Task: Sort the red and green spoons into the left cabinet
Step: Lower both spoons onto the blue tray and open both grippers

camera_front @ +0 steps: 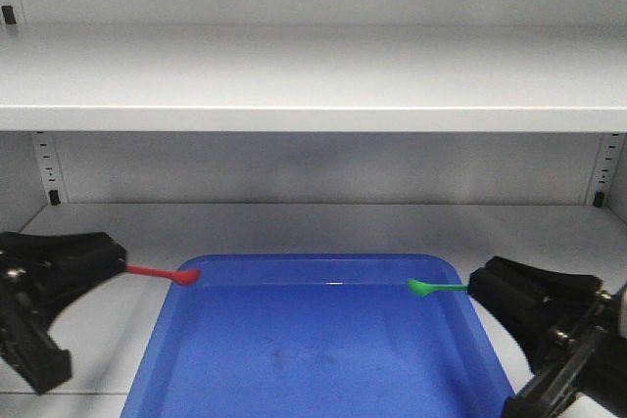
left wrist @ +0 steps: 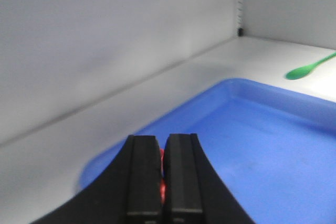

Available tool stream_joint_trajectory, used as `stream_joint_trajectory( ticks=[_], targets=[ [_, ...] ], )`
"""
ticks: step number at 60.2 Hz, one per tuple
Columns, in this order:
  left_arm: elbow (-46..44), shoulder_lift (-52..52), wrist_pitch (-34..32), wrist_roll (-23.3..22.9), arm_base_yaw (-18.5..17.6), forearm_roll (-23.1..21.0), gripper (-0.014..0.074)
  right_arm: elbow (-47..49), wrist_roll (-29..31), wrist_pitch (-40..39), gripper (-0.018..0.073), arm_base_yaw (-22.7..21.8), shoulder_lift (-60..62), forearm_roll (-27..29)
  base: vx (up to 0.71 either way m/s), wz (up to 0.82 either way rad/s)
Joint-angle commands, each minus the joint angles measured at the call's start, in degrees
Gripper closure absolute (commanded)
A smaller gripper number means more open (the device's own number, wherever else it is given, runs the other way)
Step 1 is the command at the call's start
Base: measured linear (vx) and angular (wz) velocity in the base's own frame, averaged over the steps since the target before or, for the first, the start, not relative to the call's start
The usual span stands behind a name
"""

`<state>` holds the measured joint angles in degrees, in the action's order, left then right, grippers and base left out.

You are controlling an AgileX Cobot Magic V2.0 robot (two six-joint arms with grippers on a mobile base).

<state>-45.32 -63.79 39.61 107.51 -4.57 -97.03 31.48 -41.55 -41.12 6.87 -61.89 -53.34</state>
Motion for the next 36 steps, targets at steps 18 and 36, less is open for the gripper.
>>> stream_joint_trajectory(
  ticks=[18, 36],
  targets=[
    [-8.7, -12.7, -5.2, 11.1, -10.8, -6.2, 0.0587, 6.5, 0.2, -7.8, 0.0553, 0.1, -10.5, -0.4, 0.0, 0.0],
    [-9.9, -16.7, -3.9, 10.9, -11.5, -6.2, 0.0346, 9.7, 1.2, -9.6, 0.0299, 0.1, -15.2, -0.8, 0.0, 0.0]
  ],
)
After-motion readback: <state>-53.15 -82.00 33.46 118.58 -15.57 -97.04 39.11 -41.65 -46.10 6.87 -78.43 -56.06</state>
